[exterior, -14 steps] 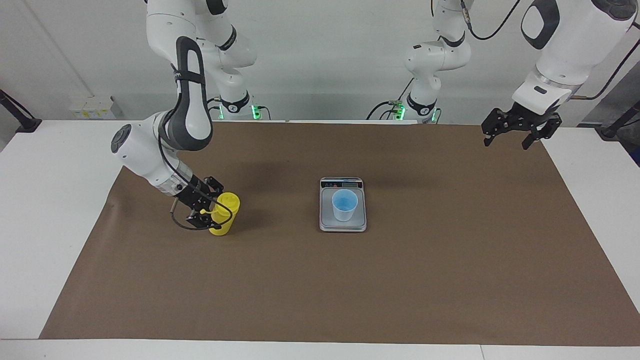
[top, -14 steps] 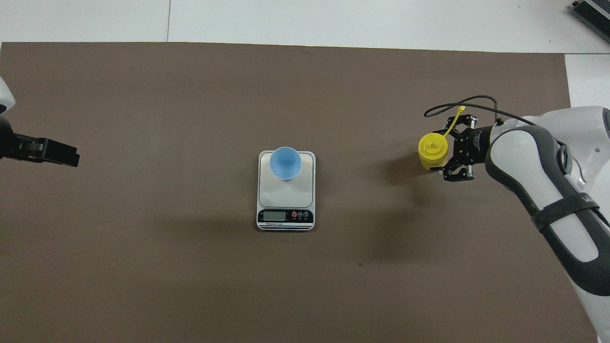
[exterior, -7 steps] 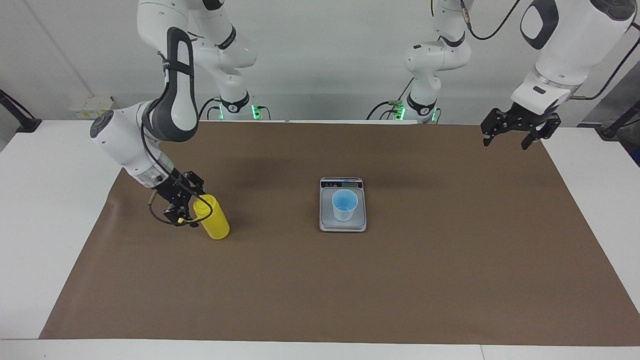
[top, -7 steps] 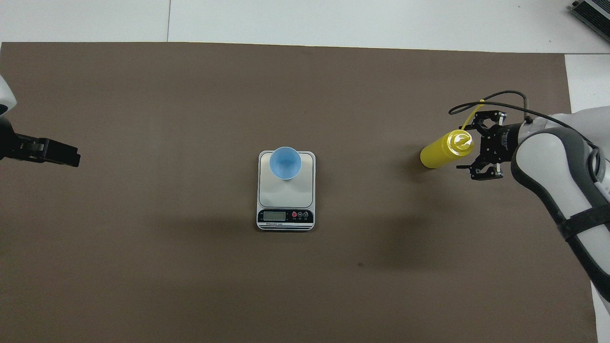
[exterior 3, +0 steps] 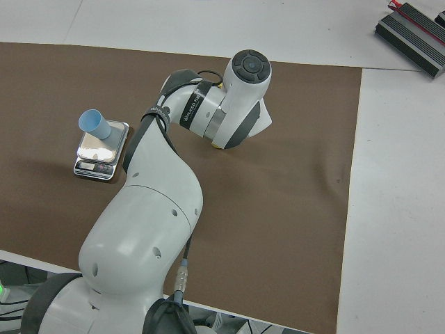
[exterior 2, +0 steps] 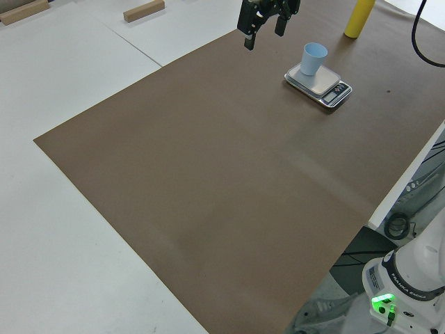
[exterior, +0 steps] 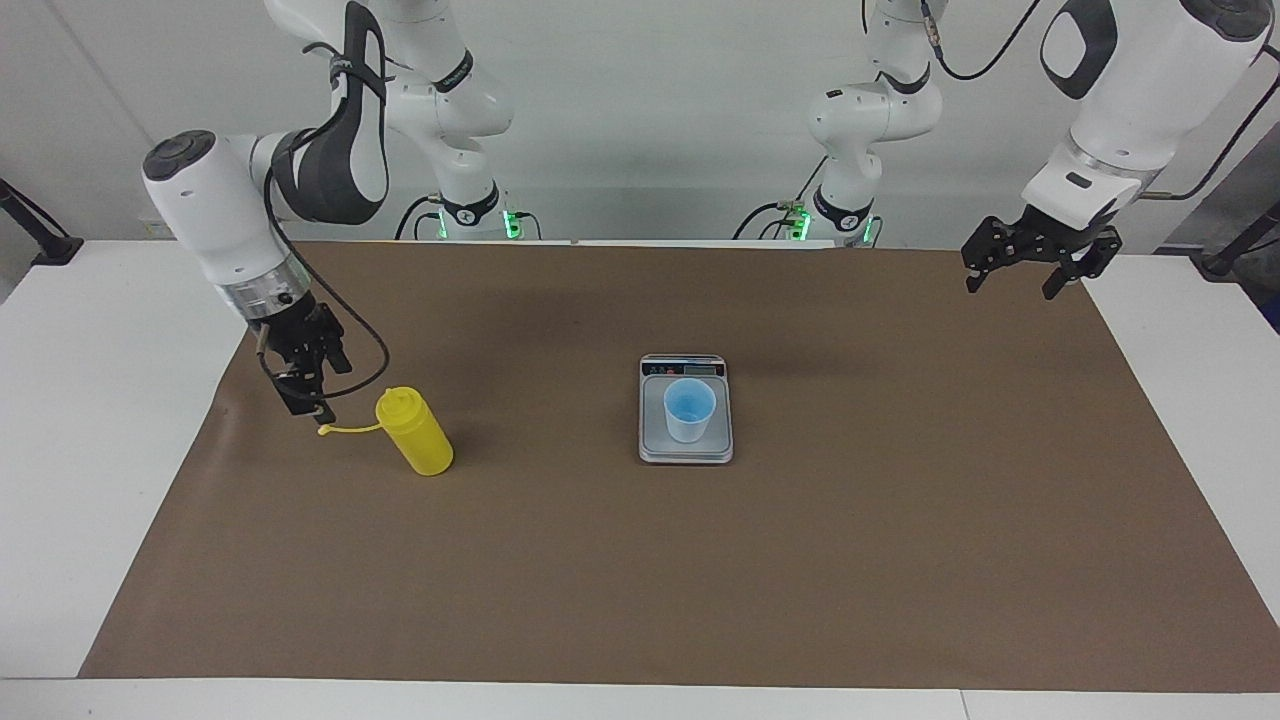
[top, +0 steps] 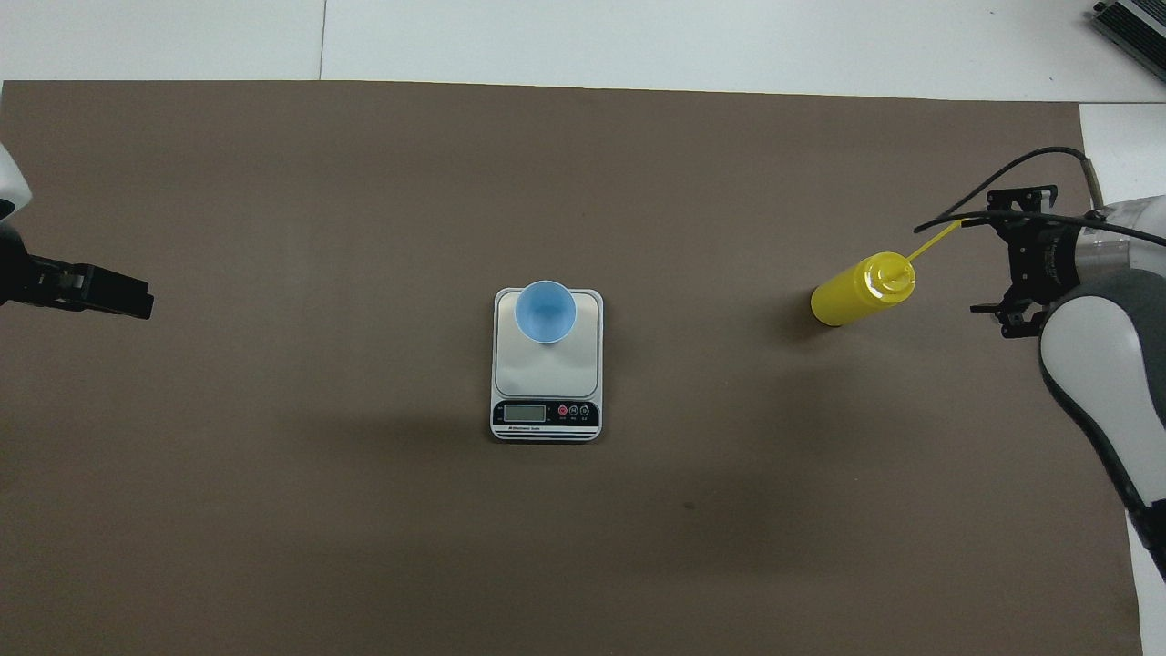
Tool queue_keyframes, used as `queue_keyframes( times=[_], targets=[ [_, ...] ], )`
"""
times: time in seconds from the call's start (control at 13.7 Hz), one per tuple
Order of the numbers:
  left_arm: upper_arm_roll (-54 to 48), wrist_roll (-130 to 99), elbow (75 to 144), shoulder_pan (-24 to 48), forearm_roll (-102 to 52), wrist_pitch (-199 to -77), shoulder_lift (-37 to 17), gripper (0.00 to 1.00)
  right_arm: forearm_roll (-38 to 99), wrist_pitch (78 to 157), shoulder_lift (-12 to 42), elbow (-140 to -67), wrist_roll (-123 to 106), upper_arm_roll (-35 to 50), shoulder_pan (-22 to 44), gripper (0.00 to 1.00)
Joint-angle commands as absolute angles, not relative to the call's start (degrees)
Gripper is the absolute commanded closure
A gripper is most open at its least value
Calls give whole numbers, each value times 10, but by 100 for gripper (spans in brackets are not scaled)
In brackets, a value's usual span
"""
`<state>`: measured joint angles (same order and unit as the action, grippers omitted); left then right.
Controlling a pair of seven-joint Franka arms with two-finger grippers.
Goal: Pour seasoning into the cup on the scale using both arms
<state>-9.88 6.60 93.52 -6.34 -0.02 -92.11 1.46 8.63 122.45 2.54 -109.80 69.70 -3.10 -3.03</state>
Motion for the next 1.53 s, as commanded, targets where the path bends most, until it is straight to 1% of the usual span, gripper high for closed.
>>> queue_keyframes(
  times=[0.0,0.15,0.37,0.51,0.73,0.88,1.02,1.17,1.31,1.46],
  targets=[
    [-100,66,949,-71,-1,-927,31,0,71,1170,-14,-1103,651,-20,-24,0],
    [-100,67,949,-71,-1,-927,31,0,70,1133,-23,-1103,572,-17,-4,0],
    [-100,67,943,-71,-1,-923,29,0,70,1113,-27,-1105,377,-11,18,0],
    [-100,67,944,-71,-1,-922,29,0,69,1096,-30,-1104,325,-11,44,0],
    [-100,67,947,-71,-1,-924,31,0,32,1079,-36,-1091,259,-11,74,0],
    [-100,66,949,-71,-1,-925,31,0,27,1049,-24,-1046,200,-11,69,0],
    [-100,66,949,-71,-1,-925,31,0,-16,1019,-3,-988,155,-13,62,0],
    [-100,65,949,-71,-1,-925,31,0,-16,994,13,-935,129,-15,55,0],
    [-100,65,949,-70,-1,-926,31,0,-12,953,31,-887,120,-16,52,0],
    [-100,65,949,-71,-1,-926,31,0,-13,940,33,-878,118,-16,53,0]
  ],
)
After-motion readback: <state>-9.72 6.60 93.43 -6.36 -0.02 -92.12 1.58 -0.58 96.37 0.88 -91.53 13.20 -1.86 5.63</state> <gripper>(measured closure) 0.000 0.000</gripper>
